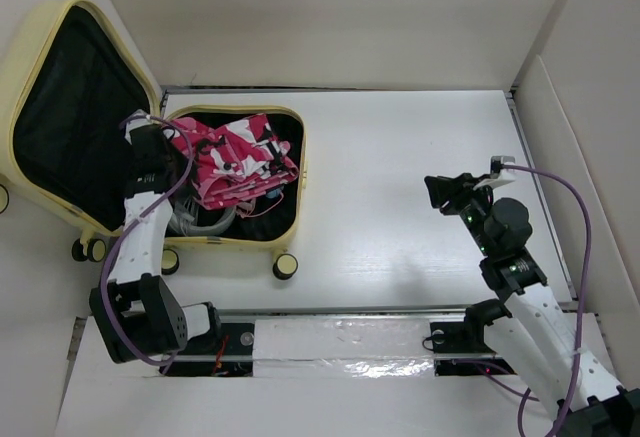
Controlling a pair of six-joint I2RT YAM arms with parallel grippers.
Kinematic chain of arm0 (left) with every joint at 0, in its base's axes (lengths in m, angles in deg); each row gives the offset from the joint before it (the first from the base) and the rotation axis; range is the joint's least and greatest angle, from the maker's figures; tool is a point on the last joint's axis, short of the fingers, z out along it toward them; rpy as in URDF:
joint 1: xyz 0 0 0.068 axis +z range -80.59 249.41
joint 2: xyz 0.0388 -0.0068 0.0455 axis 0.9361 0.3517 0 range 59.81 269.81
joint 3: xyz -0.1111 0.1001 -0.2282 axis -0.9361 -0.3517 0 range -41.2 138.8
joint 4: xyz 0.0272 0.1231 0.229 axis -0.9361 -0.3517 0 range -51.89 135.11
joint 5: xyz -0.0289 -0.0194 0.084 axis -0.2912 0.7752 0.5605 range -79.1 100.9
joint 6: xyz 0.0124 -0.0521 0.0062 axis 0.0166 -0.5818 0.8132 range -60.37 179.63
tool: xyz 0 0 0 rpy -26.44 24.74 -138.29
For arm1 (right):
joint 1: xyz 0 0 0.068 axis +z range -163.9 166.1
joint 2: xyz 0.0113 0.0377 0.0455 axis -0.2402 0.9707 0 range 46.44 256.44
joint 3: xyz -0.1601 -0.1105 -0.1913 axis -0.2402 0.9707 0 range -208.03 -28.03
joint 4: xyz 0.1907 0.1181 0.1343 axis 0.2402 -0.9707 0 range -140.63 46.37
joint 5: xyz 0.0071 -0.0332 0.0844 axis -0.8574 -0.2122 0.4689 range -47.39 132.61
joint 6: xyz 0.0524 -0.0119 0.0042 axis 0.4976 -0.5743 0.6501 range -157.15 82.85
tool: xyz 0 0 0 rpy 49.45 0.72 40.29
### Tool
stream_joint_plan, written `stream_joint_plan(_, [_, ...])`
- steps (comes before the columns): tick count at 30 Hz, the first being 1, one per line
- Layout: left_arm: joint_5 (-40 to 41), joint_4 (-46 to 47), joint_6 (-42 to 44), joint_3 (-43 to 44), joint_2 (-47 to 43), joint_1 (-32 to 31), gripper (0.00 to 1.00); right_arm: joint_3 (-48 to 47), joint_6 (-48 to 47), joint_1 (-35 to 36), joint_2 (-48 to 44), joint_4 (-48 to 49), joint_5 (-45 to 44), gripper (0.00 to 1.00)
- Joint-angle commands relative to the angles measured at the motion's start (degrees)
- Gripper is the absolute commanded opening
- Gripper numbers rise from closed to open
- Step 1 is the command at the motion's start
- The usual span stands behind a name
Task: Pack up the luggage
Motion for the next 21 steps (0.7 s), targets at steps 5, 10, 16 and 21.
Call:
stream_joint_plan(5, [12.3, 2.0, -2.0, -0.5, -1.2, 4.7, 0.00, -0.3, -0.9, -0.6, 0.5, 1.5, 2.5, 0.45])
stream_joint_plan(10, [10.5, 1.3, -1.9, -0.6, 0.0, 4.7, 0.00, -0.2, -0.9, -0.6, 0.9, 1.9, 3.5, 0.45])
stream_joint_plan(16, [6.8, -2.0, -2.8, -1.6, -0.7, 4.7, 0.47, -0.4, -0.9, -0.6, 1.2, 2.2, 4.9, 0.57])
stream_joint_plan(21, [7.8, -3.2, -3.8, 2.2, -11.4, 3.3, 0.63, -0.7, -1.5, -0.6, 1.5, 2.3, 7.0, 0.16])
